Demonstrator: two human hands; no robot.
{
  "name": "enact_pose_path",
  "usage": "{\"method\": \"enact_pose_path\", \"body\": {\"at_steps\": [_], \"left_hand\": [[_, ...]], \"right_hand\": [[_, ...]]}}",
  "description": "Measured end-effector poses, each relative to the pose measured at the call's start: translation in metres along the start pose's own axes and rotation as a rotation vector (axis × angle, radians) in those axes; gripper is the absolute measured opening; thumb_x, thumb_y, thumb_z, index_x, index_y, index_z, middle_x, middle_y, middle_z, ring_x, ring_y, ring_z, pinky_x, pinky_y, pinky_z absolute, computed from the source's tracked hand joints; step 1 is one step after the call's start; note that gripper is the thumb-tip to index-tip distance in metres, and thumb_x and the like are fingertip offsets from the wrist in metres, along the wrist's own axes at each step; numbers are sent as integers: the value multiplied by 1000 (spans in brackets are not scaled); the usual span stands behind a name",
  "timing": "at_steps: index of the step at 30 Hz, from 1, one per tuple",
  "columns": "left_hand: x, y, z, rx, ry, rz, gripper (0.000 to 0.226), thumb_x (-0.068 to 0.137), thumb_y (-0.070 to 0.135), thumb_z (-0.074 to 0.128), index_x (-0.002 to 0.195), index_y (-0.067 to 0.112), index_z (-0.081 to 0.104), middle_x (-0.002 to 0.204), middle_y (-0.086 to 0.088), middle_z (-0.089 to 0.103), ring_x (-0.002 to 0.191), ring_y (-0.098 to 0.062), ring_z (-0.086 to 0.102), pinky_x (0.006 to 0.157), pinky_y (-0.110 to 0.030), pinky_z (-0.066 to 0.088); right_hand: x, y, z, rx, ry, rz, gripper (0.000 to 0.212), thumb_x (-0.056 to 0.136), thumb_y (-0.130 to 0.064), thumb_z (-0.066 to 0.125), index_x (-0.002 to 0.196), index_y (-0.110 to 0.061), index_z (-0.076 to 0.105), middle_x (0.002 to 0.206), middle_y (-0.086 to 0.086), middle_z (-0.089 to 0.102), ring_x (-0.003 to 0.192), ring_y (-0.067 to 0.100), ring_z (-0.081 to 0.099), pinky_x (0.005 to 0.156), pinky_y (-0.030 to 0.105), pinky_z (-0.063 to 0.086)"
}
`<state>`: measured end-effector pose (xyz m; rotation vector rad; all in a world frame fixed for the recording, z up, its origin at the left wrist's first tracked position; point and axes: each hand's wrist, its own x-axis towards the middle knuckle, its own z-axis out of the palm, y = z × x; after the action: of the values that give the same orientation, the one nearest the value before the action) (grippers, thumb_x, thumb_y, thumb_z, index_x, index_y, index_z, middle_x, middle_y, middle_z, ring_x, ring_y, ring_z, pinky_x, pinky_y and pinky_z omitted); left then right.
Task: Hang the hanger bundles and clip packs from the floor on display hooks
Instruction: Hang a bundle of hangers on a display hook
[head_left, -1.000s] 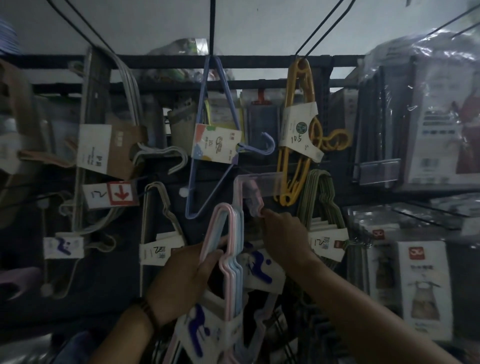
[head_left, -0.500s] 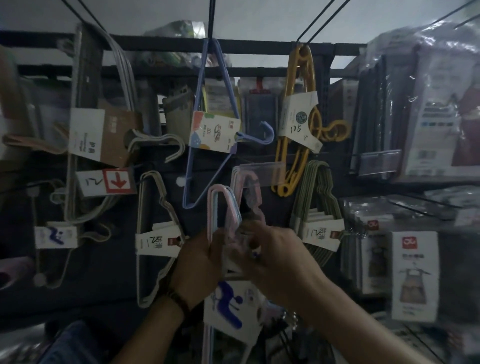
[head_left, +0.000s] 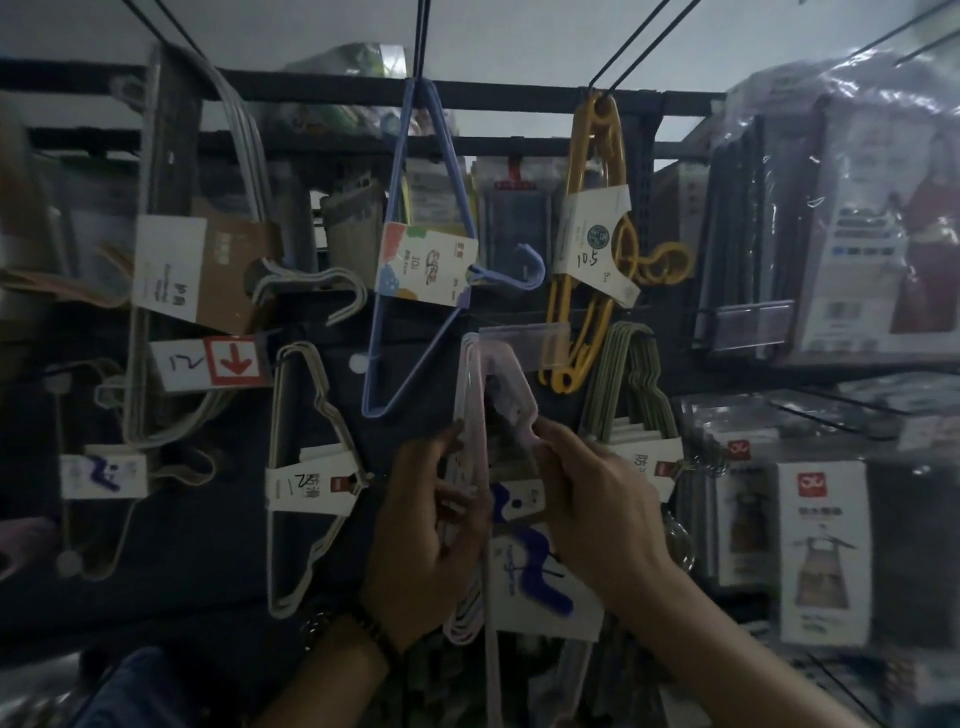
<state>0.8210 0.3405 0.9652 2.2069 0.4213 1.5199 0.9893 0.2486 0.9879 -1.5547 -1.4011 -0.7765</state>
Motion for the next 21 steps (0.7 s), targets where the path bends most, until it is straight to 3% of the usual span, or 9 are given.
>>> {"method": "enact_pose_path", "body": {"at_steps": [5, 7, 11, 14, 18, 21], "left_hand": [[6, -5, 1, 73, -76, 69, 76, 97, 33, 74, 160, 32, 32, 143, 5, 48, 115, -12, 64, 91, -39, 59], [6, -9, 4, 130, -69, 88, 75, 98, 33, 73, 162, 30, 32, 147, 4, 45, 116, -10, 62, 93, -39, 58], [2, -20, 6, 183, -69, 137, 74, 100, 29, 70, 163, 28, 30, 156, 5, 37, 123, -6, 56, 101, -29, 54], [3, -24, 5, 269, -91, 196, 81, 97, 24, 74, 164, 31, 27, 160, 6, 34, 136, -3, 49, 112, -12, 40], [17, -25, 7, 313, -136, 171, 78, 105, 33, 64, 165, 36, 15, 167, 9, 26, 149, -3, 37, 118, -10, 29], [21, -33, 12, 382, -138, 126, 78, 106, 36, 59, 165, 40, 9, 169, 12, 20, 154, -11, 31, 122, -23, 35]], "right_hand": [[3, 4, -2, -23, 97, -51, 37, 110, -39, 46, 140, -30, 65, 87, -3, 64, 52, 15, 51, 41, 29, 41], [1, 7, 3, -25, 109, -53, 38, 110, -38, 47, 142, -28, 65, 87, -4, 63, 53, 13, 48, 43, 26, 37], [-2, 14, 17, -14, 180, -101, 39, 109, -30, 51, 144, -20, 64, 89, -2, 63, 55, 9, 44, 46, 22, 32], [-10, 20, 25, 35, 247, -103, 40, 108, -27, 50, 143, -15, 65, 93, -1, 64, 56, 9, 46, 48, 21, 33], [0, 24, 33, -10, 135, 25, 47, 112, -44, 36, 146, -24, 62, 95, 1, 63, 57, 14, 51, 45, 25, 40], [11, 30, 42, -14, 42, 73, 45, 108, -45, 42, 145, -28, 61, 107, 3, 56, 64, 19, 55, 48, 28, 42]]}}
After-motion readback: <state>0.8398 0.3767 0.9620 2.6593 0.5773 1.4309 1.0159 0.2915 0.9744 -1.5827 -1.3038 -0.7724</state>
